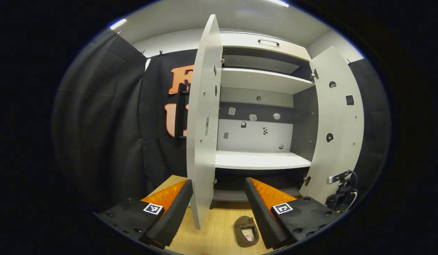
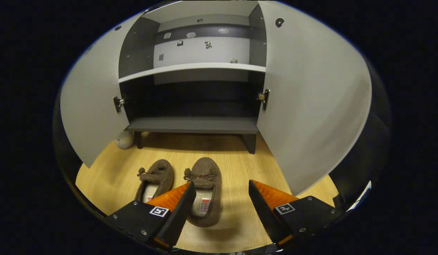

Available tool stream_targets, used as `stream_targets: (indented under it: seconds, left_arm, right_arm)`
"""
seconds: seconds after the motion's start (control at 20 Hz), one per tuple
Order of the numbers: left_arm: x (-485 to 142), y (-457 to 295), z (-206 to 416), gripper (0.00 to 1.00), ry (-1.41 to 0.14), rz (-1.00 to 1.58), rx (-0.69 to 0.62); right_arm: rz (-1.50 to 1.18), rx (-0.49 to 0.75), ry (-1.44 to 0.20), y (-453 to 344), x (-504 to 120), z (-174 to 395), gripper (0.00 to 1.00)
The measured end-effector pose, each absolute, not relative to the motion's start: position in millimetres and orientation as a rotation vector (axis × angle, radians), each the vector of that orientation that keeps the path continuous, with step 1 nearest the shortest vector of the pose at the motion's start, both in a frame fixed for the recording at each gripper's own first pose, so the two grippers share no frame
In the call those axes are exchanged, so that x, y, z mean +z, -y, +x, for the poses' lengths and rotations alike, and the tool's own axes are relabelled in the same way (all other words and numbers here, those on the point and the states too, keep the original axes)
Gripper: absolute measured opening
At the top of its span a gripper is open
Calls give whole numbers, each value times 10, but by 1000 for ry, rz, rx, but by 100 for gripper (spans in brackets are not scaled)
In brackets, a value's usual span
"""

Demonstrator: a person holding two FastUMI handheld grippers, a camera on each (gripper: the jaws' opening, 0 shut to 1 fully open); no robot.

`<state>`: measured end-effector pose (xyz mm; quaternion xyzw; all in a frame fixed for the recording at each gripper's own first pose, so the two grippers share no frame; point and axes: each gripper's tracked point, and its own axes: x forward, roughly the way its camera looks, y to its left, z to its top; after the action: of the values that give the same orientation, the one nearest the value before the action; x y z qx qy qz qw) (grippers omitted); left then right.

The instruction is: Grab one shoe with the right hand and put it into the shoe cabinet, grab the other shoe with the left hand and put it into the shoe cabinet; then close the right door with the right hand and the left door with the left hand.

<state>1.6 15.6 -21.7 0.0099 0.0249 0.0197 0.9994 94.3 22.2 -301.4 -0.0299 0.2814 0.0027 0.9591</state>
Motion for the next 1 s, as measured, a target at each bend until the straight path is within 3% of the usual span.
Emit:
stream_targets:
  seconds: [0.15,0.25,0.45,0.5,0.75,0.85,0.9,1.0]
  left_arm:
    - [-264,-241,1,96,-63,26,52]
    - [-313,-285,5,96,-76,23,63]
    - [-378,-376,13,94,-96,32,80]
    - [-379,-398,17,97,-97,36,82]
    - [-434,-412,31,97,-109,42,75]
    - [-469,-442,45,94,-113,57,81]
    - [-484,-451,52,97,-116,64,83]
    - [-505,-451,58,99,-118,70,81]
  right_arm:
    - [-35,-9,-649,-244,-3364,1083,91]
    - [-7,-17,-687,-273,-3534,1141,83]
    - [3,-35,-737,-256,-3751,1232,59]
    - [3,-39,-749,-244,-3806,1249,50]
    - [60,-63,-823,-253,-4056,1261,33]
    - [62,-91,-810,-224,-4036,1289,20]
    - [59,-101,-817,-228,-4039,1265,10]
    - [80,-113,-818,-263,-3985,1230,3]
